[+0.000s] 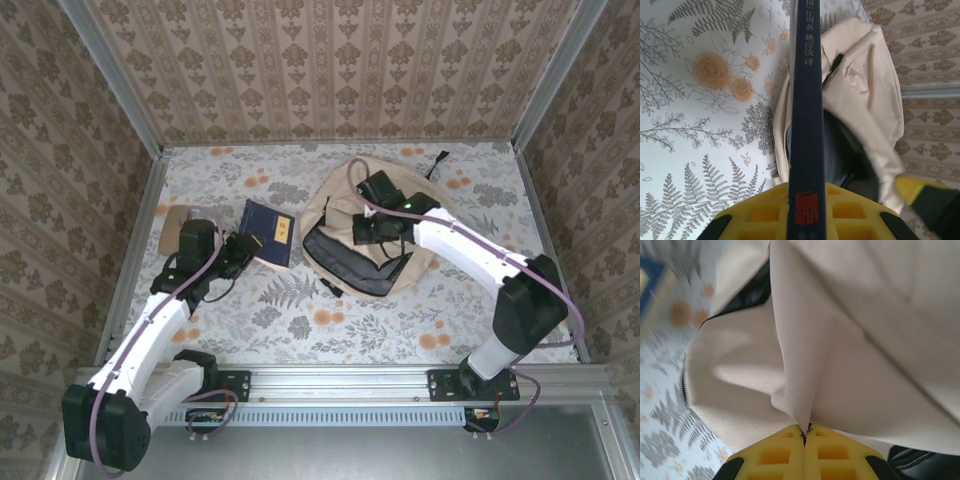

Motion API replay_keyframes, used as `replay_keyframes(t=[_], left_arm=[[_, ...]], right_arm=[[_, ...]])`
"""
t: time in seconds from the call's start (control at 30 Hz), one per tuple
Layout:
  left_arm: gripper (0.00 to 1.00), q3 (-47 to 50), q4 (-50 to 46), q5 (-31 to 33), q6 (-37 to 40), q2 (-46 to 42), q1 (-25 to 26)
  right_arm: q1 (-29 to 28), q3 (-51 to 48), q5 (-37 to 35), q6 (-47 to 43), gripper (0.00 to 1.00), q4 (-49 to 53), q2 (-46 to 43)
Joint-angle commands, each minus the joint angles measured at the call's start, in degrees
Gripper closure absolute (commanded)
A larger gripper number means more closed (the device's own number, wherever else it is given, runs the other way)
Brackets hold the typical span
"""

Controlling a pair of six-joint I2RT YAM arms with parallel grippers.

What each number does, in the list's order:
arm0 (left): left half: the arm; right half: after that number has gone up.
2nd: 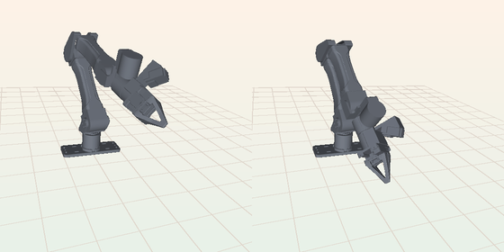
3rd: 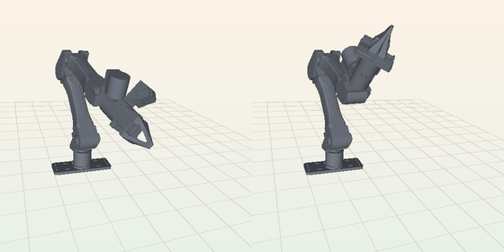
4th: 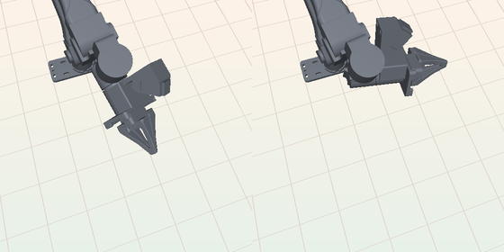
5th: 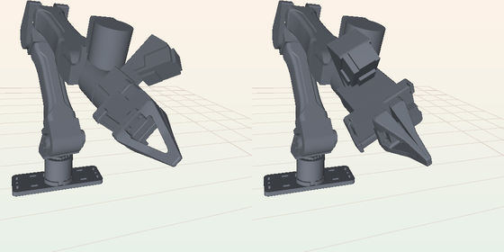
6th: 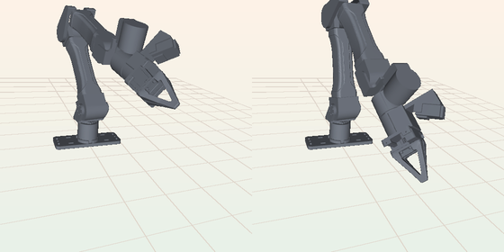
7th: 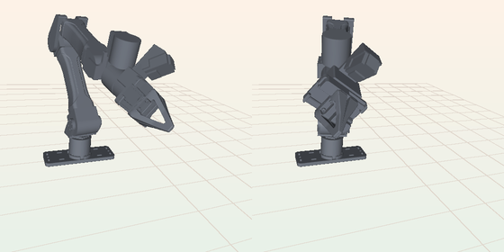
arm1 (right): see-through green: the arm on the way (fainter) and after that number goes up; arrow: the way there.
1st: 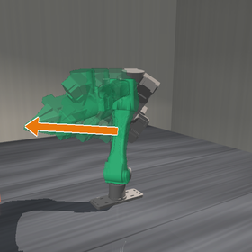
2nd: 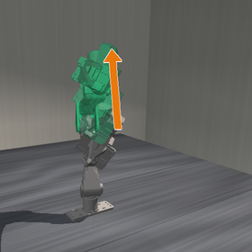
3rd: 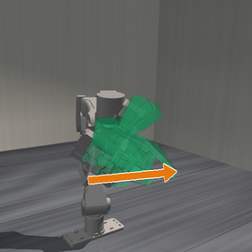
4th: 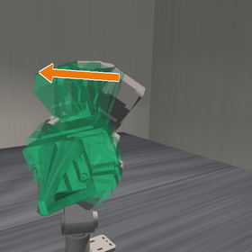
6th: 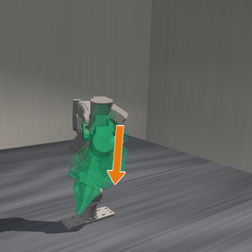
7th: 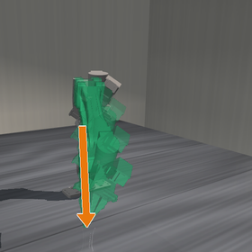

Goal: Pack books, pencil case, and school supplies into a backpack

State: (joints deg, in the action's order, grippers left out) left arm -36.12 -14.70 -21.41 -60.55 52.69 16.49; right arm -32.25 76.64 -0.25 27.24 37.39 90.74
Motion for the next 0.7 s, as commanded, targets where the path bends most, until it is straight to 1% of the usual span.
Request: replay_keyframes(t=[0.0, 0.13, 0.27, 0.43, 0.47, 0.5, 0.67], left_arm=[[0.96, -0.7, 0.3, -2.0, 2.2, -0.4, 1.4], [0.96, 0.5, 3.1, -5.7, 1.3, 0.2, 3.5], [0.96, 1.4, 7.3, -10.5, -0.1, 2.7, 5.3], [0.96, 2.0, 12.4, -11.4, -2.3, 5.4, 9.2], [0.96, 2.1, 13.9, -11.8, -2.9, 6.2, 9.3], [0.96, 2.0, 14.7, -12.2, -3.2, 6.7, 11.3], [0.96, 1.5, 18.5, -12.8, -4.5, 7.9, 14.1]], right_arm=[[1.8, 4.0, -3.1, 2.1, 0.99, -3.0, -3.4], [2.4, 6.3, -2.0, 2.2, 1.00, -4.0, -3.5], [2.5, 7.9, -0.4, 2.3, 1.00, -5.6, -4.0], [3.0, 10.1, 1.1, 2.4, 1.00, -5.9, -3.5], [3.0, 10.2, 1.4, 2.5, 1.00, -5.9, -3.5], [3.1, 10.3, 1.5, 2.5, 1.00, -5.9, -3.3], [3.5, 10.1, 2.6, 3.1, 1.00, -6.1, -3.1]])
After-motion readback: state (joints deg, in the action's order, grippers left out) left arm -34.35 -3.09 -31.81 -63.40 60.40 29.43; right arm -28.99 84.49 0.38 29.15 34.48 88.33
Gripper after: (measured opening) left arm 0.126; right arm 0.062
